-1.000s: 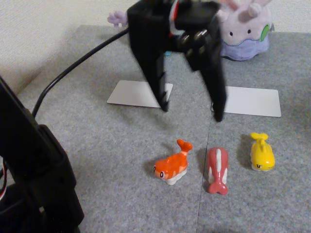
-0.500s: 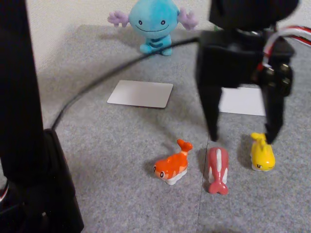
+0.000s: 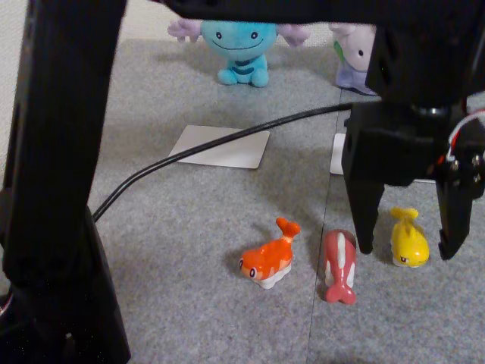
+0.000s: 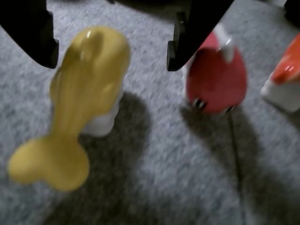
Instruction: Wooper wants to eat egg sudhi, and Goomy wants to eat shrimp sushi
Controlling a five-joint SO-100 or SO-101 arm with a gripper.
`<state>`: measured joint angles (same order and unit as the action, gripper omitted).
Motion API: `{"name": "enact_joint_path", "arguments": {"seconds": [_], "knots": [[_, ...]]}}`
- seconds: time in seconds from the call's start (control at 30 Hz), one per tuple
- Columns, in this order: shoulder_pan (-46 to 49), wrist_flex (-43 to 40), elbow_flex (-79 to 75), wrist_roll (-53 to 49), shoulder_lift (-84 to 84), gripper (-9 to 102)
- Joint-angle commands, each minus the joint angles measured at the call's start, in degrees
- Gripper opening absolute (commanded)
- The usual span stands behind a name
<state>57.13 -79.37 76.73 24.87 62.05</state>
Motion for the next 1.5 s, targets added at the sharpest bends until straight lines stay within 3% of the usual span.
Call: {"name": "enact_joint_path", "arguments": {"seconds": [0.0,0.27,0.47,0.73,0.87,0.97,1.23,1.47], "knots": [[0.4,2.2,-2.6,0.4,-0.3,27],[0.5,4.4,-2.6,0.6,-1.5,26],[0.2,4.5,-2.6,4.1,-1.6,14],[0.4,4.9,-2.6,4.2,-1.7,12],[0.4,4.9,-2.6,4.2,-1.7,3],[0.2,4.7,-2.6,4.7,-1.1,2],[-4.5,3.5,-2.6,15.3,6.9,2],[-17.5,-6.1,-2.6,30.7,16.3,2]]}}
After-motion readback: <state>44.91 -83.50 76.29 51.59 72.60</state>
